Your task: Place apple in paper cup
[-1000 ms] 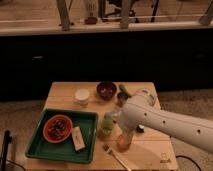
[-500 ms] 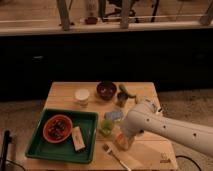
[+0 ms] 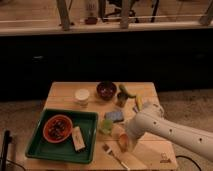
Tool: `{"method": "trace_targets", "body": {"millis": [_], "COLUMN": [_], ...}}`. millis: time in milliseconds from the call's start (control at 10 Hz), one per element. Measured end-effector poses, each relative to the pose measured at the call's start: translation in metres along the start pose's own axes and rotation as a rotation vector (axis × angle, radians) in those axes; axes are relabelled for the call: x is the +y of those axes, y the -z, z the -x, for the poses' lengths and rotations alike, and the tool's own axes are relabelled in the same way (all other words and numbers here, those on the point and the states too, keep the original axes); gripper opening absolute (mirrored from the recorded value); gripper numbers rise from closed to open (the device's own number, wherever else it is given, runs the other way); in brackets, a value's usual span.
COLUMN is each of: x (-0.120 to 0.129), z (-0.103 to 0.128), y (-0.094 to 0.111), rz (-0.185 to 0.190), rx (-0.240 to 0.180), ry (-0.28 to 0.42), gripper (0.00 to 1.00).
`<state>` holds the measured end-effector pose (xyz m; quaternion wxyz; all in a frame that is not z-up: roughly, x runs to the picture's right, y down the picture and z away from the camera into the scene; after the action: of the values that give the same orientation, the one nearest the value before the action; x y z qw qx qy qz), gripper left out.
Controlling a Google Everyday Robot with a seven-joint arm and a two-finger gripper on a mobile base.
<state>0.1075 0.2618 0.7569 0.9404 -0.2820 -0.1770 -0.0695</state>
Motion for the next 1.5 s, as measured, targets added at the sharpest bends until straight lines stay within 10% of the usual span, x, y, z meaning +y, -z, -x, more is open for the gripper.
{"method": "trace_targets", "body": {"millis": [200,1000,1500], "x": [0.004,0.005,-0.012], "z": [-0.006,-0.008,0.001], "y": [-0.014,-0.013,0.032], "rz": [0.012,0.042,0.014], "rx": [-0.02,-0.002,0.077], "ry": [-0.025,-0.017,0.033], "gripper": [0.77,0.02,0.0]}}
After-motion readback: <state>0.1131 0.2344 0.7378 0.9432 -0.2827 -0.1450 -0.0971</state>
